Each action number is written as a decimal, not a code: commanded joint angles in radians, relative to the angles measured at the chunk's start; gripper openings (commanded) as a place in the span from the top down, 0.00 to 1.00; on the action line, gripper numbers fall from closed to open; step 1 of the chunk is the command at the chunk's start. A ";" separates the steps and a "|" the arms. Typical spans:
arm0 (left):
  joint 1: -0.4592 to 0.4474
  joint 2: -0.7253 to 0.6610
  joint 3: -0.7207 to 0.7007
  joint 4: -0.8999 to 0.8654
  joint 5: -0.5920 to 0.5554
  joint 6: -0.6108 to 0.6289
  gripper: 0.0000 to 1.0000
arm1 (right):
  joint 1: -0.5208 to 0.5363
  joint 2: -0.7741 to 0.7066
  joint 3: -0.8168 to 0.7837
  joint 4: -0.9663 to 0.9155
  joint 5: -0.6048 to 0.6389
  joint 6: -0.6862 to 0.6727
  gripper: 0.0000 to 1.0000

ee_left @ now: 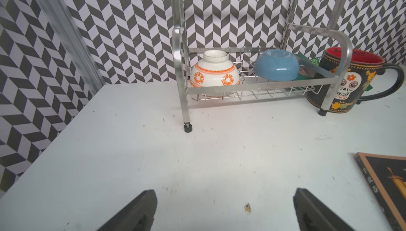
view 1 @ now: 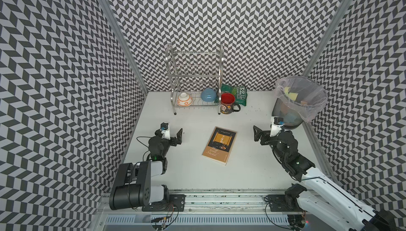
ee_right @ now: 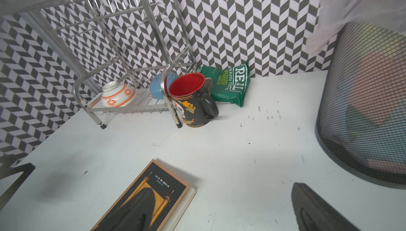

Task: Peel off the used sticky note
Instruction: Reset both arms

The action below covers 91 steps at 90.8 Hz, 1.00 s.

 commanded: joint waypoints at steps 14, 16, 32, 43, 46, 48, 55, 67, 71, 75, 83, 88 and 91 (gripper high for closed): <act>-0.032 0.146 0.048 0.230 -0.060 -0.027 0.00 | -0.008 0.046 -0.090 0.267 0.184 -0.179 0.00; -0.034 0.152 0.042 0.259 -0.062 -0.028 0.00 | -0.015 0.063 -0.099 0.304 0.198 -0.194 0.00; -0.045 0.139 0.051 0.225 -0.085 -0.021 0.00 | -0.226 0.229 -0.169 0.622 0.043 -0.230 0.01; -0.045 0.140 0.051 0.223 -0.086 -0.022 0.00 | -0.353 0.376 -0.218 0.846 -0.016 -0.234 0.02; -0.045 0.138 0.053 0.215 -0.086 -0.021 0.00 | -0.368 0.424 -0.233 0.905 -0.031 -0.238 0.02; -0.045 0.140 0.054 0.216 -0.086 -0.021 0.00 | -0.376 0.448 -0.237 0.950 -0.042 -0.240 0.02; -0.046 0.140 0.053 0.219 -0.086 -0.021 0.00 | -0.395 0.510 -0.266 1.034 -0.061 -0.241 0.01; -0.045 0.140 0.054 0.218 -0.086 -0.022 0.00 | -0.431 0.583 -0.255 1.093 -0.134 -0.240 0.00; -0.045 0.139 0.053 0.219 -0.086 -0.021 0.00 | -0.445 0.646 -0.265 1.192 -0.181 -0.242 0.00; -0.046 0.141 0.053 0.219 -0.087 -0.021 0.00 | -0.444 0.748 -0.277 1.347 -0.201 -0.251 0.00; -0.046 0.139 0.053 0.219 -0.086 -0.022 0.00 | -0.432 0.706 -0.192 1.107 -0.227 -0.280 0.00; -0.045 0.140 0.052 0.219 -0.086 -0.021 0.00 | -0.440 0.741 -0.218 1.237 -0.227 -0.262 0.00; -0.045 0.139 0.052 0.220 -0.086 -0.021 0.00 | -0.440 0.754 -0.233 1.279 -0.220 -0.262 0.00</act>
